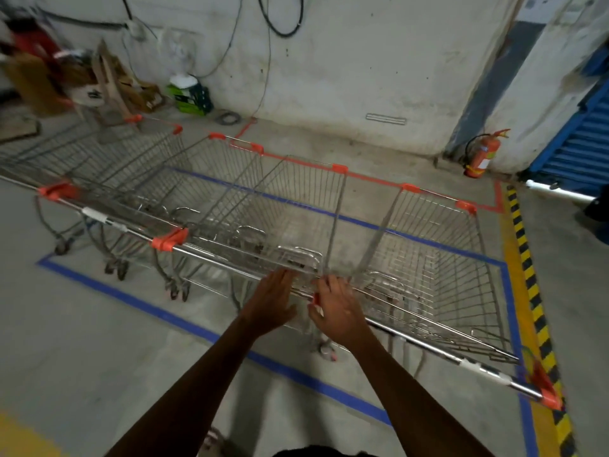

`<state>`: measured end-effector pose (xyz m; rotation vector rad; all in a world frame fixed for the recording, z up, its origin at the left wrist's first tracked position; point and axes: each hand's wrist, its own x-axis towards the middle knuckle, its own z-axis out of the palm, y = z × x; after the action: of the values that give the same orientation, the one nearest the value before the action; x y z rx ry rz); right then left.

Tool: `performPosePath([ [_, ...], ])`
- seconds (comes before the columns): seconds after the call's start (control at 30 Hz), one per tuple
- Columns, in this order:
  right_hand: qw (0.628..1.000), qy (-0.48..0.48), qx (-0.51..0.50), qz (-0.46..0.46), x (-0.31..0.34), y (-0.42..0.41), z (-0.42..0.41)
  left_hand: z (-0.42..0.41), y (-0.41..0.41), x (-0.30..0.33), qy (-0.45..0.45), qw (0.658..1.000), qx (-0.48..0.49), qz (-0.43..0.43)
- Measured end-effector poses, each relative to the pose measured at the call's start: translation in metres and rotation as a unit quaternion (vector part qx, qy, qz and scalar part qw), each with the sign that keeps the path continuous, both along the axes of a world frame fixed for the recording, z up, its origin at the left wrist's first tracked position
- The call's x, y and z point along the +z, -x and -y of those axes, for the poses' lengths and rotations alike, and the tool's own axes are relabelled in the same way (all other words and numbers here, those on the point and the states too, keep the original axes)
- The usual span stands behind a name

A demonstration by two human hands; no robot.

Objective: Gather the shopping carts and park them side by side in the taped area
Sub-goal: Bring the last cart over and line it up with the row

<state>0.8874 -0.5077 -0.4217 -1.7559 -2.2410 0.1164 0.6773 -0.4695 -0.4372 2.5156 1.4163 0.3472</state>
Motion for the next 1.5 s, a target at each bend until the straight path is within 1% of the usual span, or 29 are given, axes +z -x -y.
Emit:
performPosePath([
  [0.07, 0.999, 0.020, -0.005, 0.030, -0.002, 0.038, -0.019, -0.018, 0.035, 0.003, 0.003, 0.999, 0.020, -0.035],
  [0.17, 0.999, 0.036, -0.005, 0.025, -0.014, 0.091, -0.039, -0.042, 0.085, 0.012, 0.020, 0.996, 0.046, -0.073],
  [0.2, 0.999, 0.038, -0.017, 0.021, -0.019, 0.106, -0.042, -0.050, 0.102, 0.013, 0.020, 0.995, 0.054, -0.077],
  [0.3, 0.994, 0.036, -0.101, 0.019, -0.030, 0.134, -0.048, -0.073, 0.150, 0.012, 0.029, 0.993, 0.071, -0.084],
  [0.33, 0.992, 0.031, -0.122, 0.022, -0.032, 0.138, -0.048, -0.082, 0.164, 0.008, 0.036, 0.993, 0.064, -0.087],
  [0.43, 0.989, 0.034, -0.145, 0.024, -0.029, 0.146, -0.048, -0.102, 0.191, -0.002, 0.075, 0.993, 0.005, -0.089],
  [0.53, 0.985, 0.045, -0.166, 0.033, -0.023, 0.150, -0.046, -0.106, 0.191, 0.001, 0.084, 0.993, -0.024, -0.082],
  [0.63, 0.982, 0.058, -0.176, 0.042, -0.023, 0.153, -0.040, -0.103, 0.190, -0.003, 0.089, 0.992, -0.024, -0.089],
  [0.7, 0.982, 0.050, -0.179, 0.042, -0.022, 0.155, -0.035, -0.103, 0.193, -0.009, 0.089, 0.991, -0.023, -0.095],
  [0.77, 0.982, 0.044, -0.177, 0.041, -0.022, 0.158, -0.031, -0.103, 0.195, -0.015, 0.094, 0.992, -0.023, -0.084],
  [0.97, 0.980, 0.032, -0.189, 0.054, -0.022, 0.159, -0.023, -0.096, 0.193, -0.014, 0.024, 0.999, -0.028, -0.026],
  [1.1, 0.975, 0.058, -0.210, 0.038, -0.013, 0.156, -0.026, -0.091, 0.186, -0.008, 0.021, 0.999, -0.038, -0.032],
  [1.17, 0.973, 0.067, -0.216, 0.041, -0.010, 0.157, -0.034, -0.093, 0.184, -0.004, 0.030, 0.998, -0.041, -0.021],
  [1.3, 0.980, 0.063, -0.183, 0.041, -0.006, 0.169, -0.060, -0.104, 0.186, 0.008, 0.050, 0.997, -0.045, -0.027],
  [1.5, 0.992, 0.042, -0.114, 0.036, -0.002, 0.201, -0.104, -0.126, 0.195, 0.026, 0.049, 0.996, -0.068, -0.024],
])
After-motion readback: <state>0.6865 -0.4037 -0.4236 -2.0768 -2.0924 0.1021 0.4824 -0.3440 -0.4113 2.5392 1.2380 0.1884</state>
